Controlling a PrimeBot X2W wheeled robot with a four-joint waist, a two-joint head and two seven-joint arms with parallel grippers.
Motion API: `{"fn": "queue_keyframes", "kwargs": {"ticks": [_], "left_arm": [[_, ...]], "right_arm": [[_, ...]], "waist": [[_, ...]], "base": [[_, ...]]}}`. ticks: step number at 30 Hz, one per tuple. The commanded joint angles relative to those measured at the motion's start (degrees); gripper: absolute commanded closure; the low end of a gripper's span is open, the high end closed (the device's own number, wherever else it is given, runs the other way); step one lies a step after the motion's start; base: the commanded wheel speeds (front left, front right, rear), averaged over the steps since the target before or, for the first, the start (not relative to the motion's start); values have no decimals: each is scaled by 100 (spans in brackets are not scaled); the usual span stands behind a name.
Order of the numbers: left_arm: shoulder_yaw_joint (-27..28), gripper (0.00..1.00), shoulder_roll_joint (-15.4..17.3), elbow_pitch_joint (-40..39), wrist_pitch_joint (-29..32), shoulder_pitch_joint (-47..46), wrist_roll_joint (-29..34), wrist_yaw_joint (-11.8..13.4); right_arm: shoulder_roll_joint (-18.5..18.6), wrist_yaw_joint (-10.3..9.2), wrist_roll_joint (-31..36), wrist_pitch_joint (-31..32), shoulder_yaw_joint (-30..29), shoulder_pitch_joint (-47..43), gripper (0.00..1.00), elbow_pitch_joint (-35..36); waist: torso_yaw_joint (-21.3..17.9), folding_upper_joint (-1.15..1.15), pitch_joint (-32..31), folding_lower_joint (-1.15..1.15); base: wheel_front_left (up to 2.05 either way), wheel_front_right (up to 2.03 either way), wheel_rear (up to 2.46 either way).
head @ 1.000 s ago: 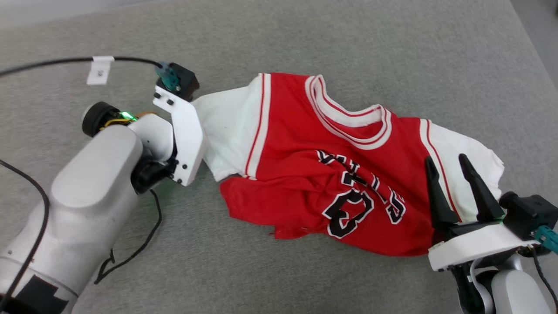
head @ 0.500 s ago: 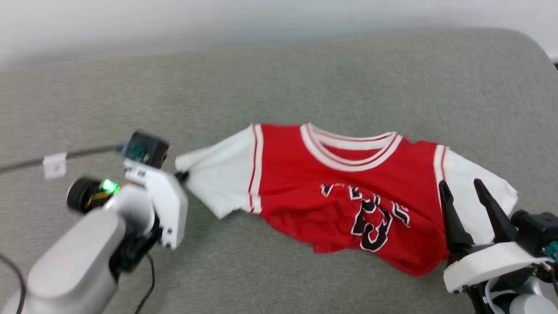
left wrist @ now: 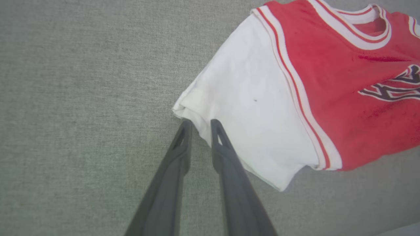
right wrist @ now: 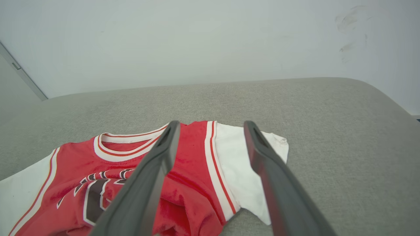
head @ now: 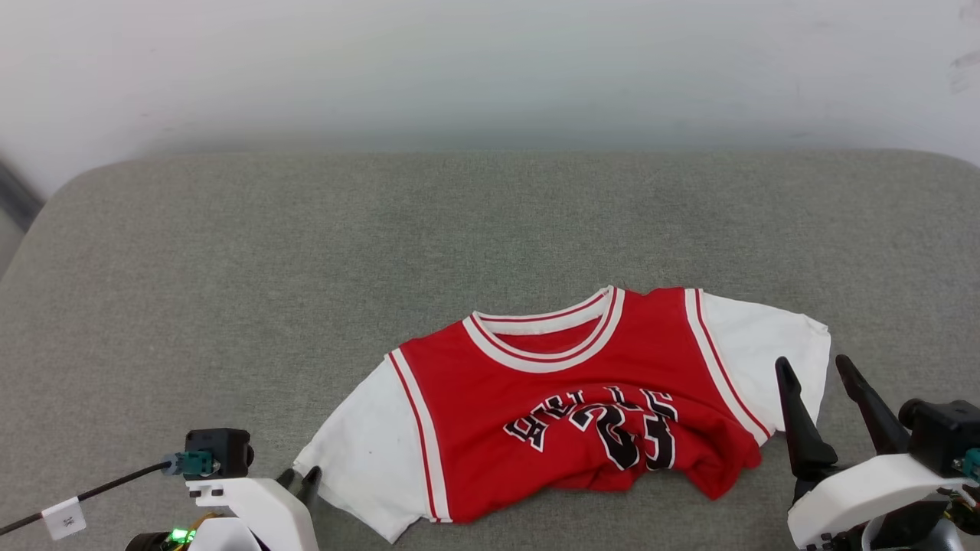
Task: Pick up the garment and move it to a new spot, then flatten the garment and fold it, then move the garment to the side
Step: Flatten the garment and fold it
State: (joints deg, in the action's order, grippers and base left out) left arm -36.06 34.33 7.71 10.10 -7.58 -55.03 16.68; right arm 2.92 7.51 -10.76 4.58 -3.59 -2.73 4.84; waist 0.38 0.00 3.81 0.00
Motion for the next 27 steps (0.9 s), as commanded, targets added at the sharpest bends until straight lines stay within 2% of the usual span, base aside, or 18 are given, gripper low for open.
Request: {"fn": "queue_keyframes", "kwargs": {"ticks": [1,9,14,18,22,27], "left_arm": [[37,0,-17,15,-64,-13,42,16],[268,0,-309,-172,-1518,-203,642,156],[267,0,-429,-388,-2207,-313,1119,280],[257,0,-551,-613,-2416,-314,1478,441],[231,0,-609,-805,-2477,-342,1685,490],[149,0,-682,-976,-2486,-487,1825,451]], "right_arm": [[-6,-4,30,13,-17,-64,0,26],[-5,-4,89,150,-117,-228,0,66],[-6,-4,122,236,-205,-230,0,117],[-7,-3,-72,494,-308,-232,0,-48],[17,-3,-331,994,-667,119,0,-457],[408,-4,-670,1966,-1225,824,0,-1356]], "waist": [[12,0,-56,0],[-44,0,-385,0],[-71,0,-496,0],[-62,0,-535,0],[4,0,-453,0],[247,0,-146,0]], "base": [[0,0,0],[0,0,0],[0,0,0],[0,0,0],[0,0,0],[0,0,0]]}}
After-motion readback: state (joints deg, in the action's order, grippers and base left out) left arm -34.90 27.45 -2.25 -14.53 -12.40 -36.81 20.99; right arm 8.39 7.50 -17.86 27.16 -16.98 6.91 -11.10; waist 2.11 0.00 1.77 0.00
